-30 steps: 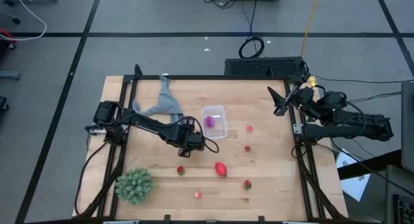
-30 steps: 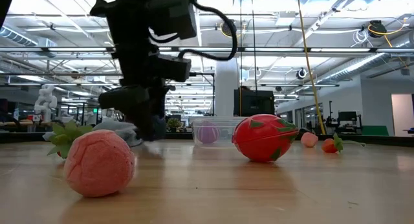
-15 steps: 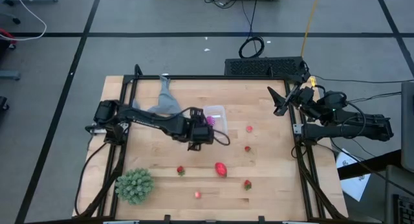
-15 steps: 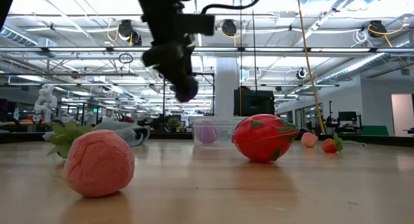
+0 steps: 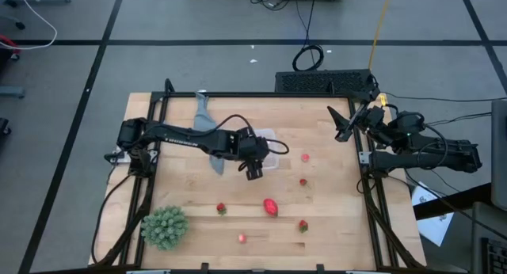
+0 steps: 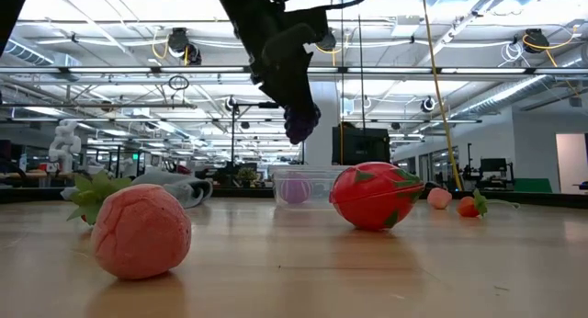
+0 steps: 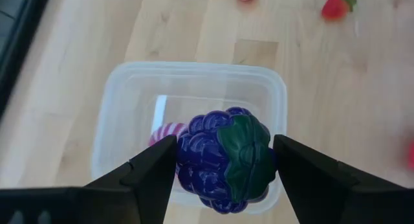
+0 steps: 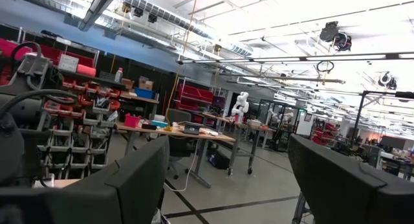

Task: Pick and placing Produce into tupperware
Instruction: Put the purple grapes into the transparent bin

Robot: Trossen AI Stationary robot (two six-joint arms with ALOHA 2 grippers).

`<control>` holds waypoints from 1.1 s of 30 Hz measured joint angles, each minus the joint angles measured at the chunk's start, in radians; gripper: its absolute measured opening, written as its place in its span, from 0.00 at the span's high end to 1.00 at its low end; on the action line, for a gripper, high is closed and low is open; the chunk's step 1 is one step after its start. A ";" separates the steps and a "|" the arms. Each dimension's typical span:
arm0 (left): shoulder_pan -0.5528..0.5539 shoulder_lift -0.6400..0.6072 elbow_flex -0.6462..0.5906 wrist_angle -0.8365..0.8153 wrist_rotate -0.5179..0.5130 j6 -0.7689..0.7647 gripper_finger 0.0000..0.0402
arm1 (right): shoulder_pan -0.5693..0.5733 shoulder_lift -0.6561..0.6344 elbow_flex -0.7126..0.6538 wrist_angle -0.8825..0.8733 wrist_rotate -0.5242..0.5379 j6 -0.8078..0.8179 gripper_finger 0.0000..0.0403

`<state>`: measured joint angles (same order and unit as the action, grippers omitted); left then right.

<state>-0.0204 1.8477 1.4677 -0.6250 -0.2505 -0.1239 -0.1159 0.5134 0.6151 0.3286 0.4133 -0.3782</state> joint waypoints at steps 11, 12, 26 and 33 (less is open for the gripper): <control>0.027 0.001 -0.001 0.039 0.024 -0.070 0.36 | 0.000 0.000 0.000 0.000 0.000 0.026 0.23; 0.027 0.009 -0.001 0.046 0.024 -0.071 0.36 | 0.000 0.000 0.000 0.000 0.000 0.026 0.23; 0.029 0.122 -0.002 0.036 0.068 -0.070 0.36 | 0.000 0.003 0.000 -0.009 -0.001 0.022 0.23; 0.032 0.122 -0.002 -0.029 0.116 -0.108 0.36 | 0.000 0.003 0.000 -0.007 -0.001 0.019 0.23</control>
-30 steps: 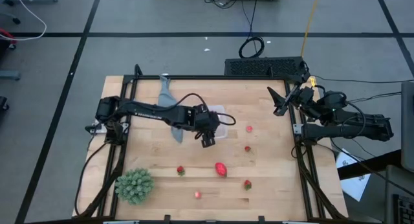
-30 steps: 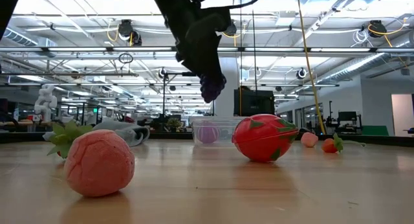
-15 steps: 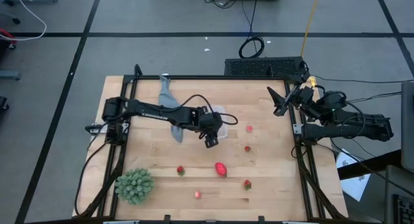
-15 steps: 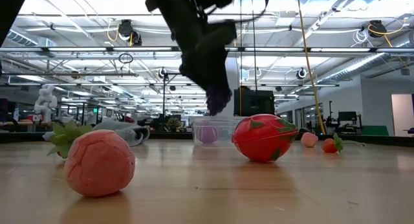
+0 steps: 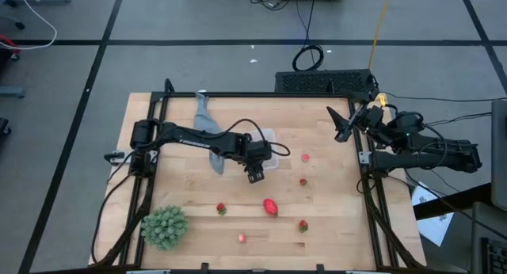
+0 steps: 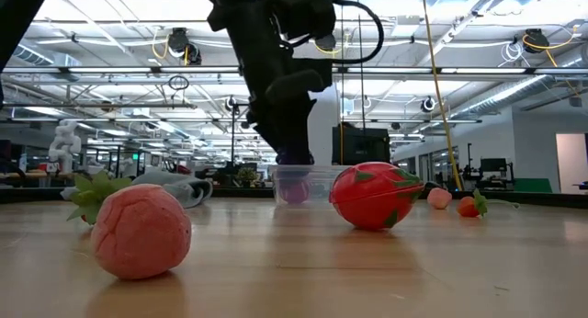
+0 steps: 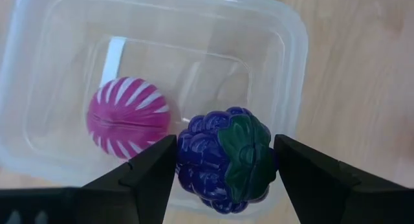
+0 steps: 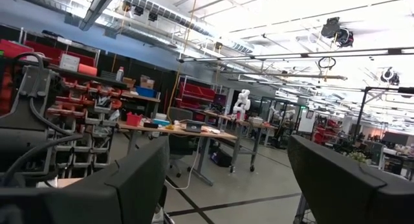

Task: Pick and placing Produce into tupperware
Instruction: Put the purple grapes into the transparent bin

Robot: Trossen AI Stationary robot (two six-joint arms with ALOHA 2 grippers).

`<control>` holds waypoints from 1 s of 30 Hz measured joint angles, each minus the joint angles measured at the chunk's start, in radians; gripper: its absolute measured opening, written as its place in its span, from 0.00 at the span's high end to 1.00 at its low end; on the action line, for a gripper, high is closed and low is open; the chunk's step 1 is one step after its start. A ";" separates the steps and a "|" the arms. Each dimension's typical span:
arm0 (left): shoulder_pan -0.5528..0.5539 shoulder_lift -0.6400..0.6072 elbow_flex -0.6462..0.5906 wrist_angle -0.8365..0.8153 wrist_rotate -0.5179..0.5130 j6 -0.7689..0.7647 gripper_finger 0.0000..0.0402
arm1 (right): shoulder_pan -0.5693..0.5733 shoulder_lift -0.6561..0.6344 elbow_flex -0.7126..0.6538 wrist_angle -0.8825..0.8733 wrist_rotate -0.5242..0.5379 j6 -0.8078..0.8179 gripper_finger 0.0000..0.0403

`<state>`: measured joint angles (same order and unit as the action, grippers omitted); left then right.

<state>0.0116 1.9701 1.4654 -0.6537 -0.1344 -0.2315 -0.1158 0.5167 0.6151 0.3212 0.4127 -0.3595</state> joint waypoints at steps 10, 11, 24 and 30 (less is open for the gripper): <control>0.001 0.000 0.000 -0.007 -0.003 -0.002 0.36 | 0.000 0.000 0.000 0.000 0.000 0.002 0.23; 0.001 0.000 0.000 -0.008 -0.003 -0.002 0.36 | 0.000 0.000 0.000 0.000 0.000 0.002 0.23; 0.026 0.003 0.001 -0.022 -0.003 0.013 0.36 | 0.000 0.000 0.000 0.000 0.000 0.004 0.23; 0.039 0.005 0.001 -0.023 0.002 0.019 0.36 | 0.000 0.000 0.000 -0.001 0.000 0.004 0.23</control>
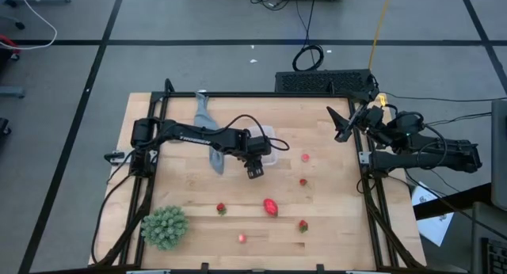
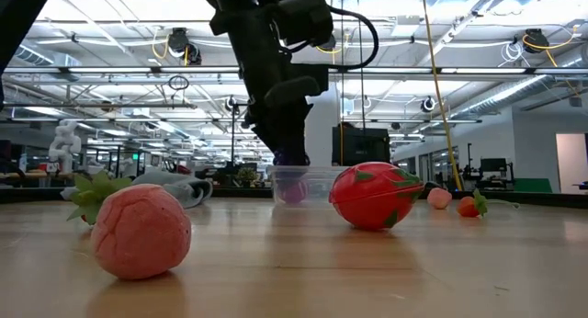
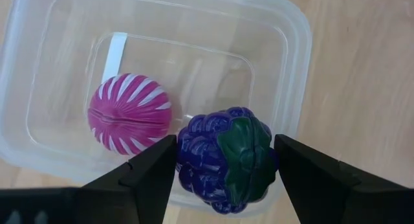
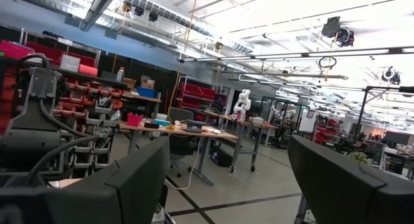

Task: Pick and placing Produce into tupperware
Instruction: Put the purple grapes into the transparent bin

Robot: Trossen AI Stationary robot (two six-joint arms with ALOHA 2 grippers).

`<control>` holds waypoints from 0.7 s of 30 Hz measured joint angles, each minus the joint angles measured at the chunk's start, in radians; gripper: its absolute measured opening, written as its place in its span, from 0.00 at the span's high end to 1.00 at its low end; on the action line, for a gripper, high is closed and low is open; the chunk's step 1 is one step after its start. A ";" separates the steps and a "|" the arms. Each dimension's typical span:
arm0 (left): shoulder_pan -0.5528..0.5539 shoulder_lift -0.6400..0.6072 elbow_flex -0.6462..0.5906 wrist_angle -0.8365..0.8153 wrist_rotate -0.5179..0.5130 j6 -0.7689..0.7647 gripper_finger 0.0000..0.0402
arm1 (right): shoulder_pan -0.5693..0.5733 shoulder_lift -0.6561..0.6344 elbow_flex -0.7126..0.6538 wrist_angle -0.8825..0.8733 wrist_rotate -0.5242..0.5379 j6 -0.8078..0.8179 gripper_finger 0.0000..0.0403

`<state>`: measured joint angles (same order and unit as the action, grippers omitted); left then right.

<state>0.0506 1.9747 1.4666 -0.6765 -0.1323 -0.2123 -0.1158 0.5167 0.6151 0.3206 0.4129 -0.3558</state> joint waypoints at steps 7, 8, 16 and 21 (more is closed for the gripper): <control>-0.008 0.003 0.000 -0.001 0.027 -0.004 0.36 | 0.000 0.000 0.000 0.000 0.000 -0.003 0.23; -0.010 0.003 0.000 -0.003 0.027 0.002 0.36 | 0.000 0.000 0.000 0.000 0.000 -0.003 0.23; -0.005 0.005 0.000 -0.008 0.020 0.001 0.36 | 0.000 0.000 0.000 0.000 0.000 -0.003 0.23; -0.004 0.004 -0.001 -0.006 -0.007 0.009 0.36 | 0.000 0.000 0.000 0.000 0.000 -0.003 0.23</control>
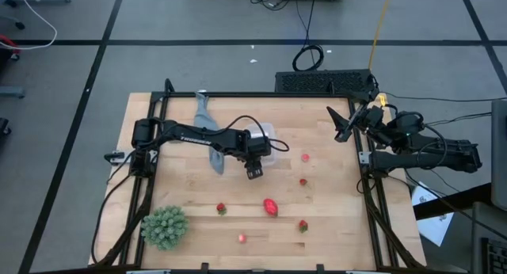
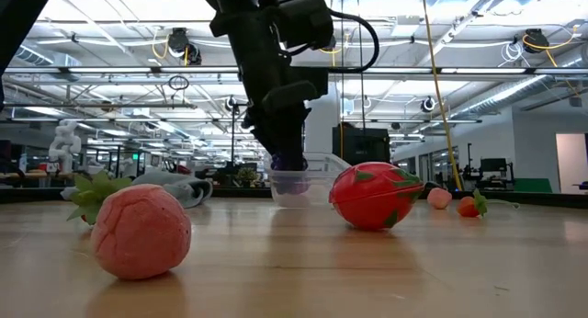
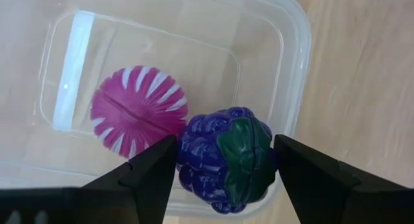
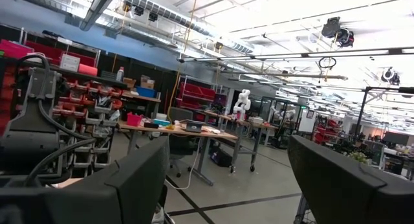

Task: Pick and placing Produce into tupperware
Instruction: Put the purple grapes into the transparent bin

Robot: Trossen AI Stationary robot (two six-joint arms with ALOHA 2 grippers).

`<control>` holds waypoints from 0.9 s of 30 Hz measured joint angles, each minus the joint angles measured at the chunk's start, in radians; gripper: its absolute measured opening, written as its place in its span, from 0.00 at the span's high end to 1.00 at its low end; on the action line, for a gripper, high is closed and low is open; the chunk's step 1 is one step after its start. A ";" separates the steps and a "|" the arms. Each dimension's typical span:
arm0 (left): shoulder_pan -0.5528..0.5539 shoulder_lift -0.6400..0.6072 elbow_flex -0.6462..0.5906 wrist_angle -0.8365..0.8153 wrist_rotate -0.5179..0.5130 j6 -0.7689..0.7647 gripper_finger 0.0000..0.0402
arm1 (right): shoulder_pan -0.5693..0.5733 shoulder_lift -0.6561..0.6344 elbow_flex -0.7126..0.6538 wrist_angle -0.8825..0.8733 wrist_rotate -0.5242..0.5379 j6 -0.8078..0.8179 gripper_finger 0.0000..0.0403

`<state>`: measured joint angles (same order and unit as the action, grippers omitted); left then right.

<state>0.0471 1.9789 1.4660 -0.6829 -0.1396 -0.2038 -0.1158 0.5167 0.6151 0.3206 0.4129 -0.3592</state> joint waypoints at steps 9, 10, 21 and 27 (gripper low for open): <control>0.001 -0.002 0.086 -0.073 -0.040 0.041 0.36 | 0.000 0.011 0.000 0.000 0.000 0.000 0.23; 0.001 -0.002 0.103 -0.085 -0.051 0.051 0.36 | 0.000 0.012 0.000 0.000 0.000 0.000 0.23; 0.009 -0.003 0.135 -0.125 -0.071 0.039 0.36 | 0.000 0.022 0.000 -0.001 0.000 -0.001 0.23; 0.023 -0.003 0.093 -0.098 -0.038 0.023 0.36 | 0.000 0.021 0.000 -0.001 0.000 -0.001 0.23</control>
<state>0.0697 1.9762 1.5586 -0.7807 -0.1780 -0.1810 -0.1160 0.5381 0.6151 0.3199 0.4133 -0.3599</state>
